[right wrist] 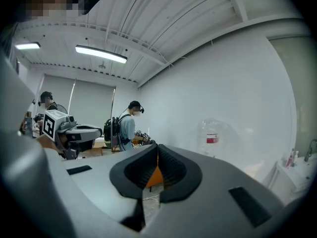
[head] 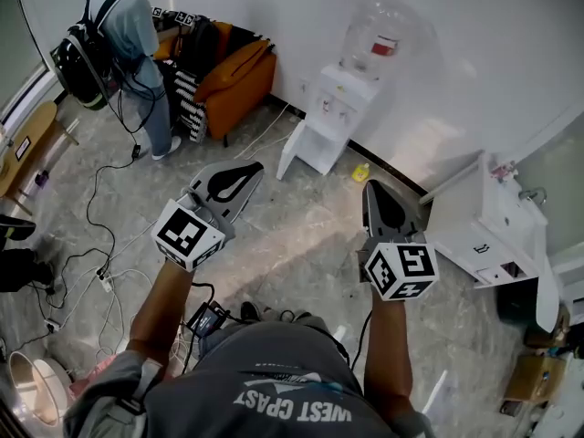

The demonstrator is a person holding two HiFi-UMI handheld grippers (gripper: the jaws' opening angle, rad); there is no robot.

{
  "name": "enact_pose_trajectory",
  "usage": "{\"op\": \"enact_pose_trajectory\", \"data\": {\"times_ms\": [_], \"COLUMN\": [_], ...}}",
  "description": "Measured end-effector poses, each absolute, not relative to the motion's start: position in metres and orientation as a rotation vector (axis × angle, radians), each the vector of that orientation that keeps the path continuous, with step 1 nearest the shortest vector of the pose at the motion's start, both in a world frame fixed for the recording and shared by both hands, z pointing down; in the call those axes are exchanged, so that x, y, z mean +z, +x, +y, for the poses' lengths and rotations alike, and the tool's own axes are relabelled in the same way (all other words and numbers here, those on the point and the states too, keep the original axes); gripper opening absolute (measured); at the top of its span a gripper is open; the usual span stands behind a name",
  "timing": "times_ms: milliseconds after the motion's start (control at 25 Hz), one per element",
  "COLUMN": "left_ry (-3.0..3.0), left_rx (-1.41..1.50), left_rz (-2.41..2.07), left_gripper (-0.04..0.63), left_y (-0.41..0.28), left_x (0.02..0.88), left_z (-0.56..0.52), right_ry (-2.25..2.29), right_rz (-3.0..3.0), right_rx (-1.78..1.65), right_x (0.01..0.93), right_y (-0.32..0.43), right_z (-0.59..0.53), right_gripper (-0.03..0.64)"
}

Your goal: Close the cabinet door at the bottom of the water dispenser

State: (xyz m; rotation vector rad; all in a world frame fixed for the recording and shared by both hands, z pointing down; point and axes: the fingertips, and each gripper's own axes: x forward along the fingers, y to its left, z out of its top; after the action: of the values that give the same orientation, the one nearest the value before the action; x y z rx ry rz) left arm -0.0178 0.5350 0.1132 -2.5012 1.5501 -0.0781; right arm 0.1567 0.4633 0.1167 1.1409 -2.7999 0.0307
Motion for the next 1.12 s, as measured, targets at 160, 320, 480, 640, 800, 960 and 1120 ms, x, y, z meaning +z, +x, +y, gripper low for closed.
{"op": "enact_pose_trajectory", "data": {"times_ms": [160, 320, 480, 640, 800, 960, 1120], "left_ry": [-2.508, -2.505, -2.497, -2.486, -2.484, -2.486, -2.473], "left_rx": [-0.075, -0.074, -0.095, -0.122, -0.168, -0.194, -0.22], "left_rz": [1.561, 1.596, 1.628, 1.663, 1.685, 1.697, 1.719], "left_gripper": [0.018, 0.018, 0.018, 0.018, 0.018, 0.018, 0.018], "left_y": [-0.026, -0.04, -0.049, -0.057, -0.058, -0.053, -0.05], "left_x": [0.117, 0.121, 0.126, 0.13, 0.136, 0.142, 0.142], "left_z": [0.53, 0.523, 0.512, 0.492, 0.467, 0.438, 0.399], "right_ry": [1.137, 1.111, 1.082, 1.059, 1.048, 1.037, 1.023], "right_rz": [-2.788, -2.79, -2.801, -2.815, -2.832, -2.842, -2.853], "right_rx": [0.04, 0.049, 0.066, 0.088, 0.124, 0.157, 0.182], "right_x": [0.12, 0.124, 0.129, 0.135, 0.141, 0.151, 0.155], "right_y": [0.149, 0.136, 0.125, 0.117, 0.116, 0.119, 0.121], "right_z": [0.455, 0.443, 0.426, 0.4, 0.369, 0.336, 0.293], "right_gripper": [0.029, 0.029, 0.029, 0.029, 0.029, 0.029, 0.029]}}
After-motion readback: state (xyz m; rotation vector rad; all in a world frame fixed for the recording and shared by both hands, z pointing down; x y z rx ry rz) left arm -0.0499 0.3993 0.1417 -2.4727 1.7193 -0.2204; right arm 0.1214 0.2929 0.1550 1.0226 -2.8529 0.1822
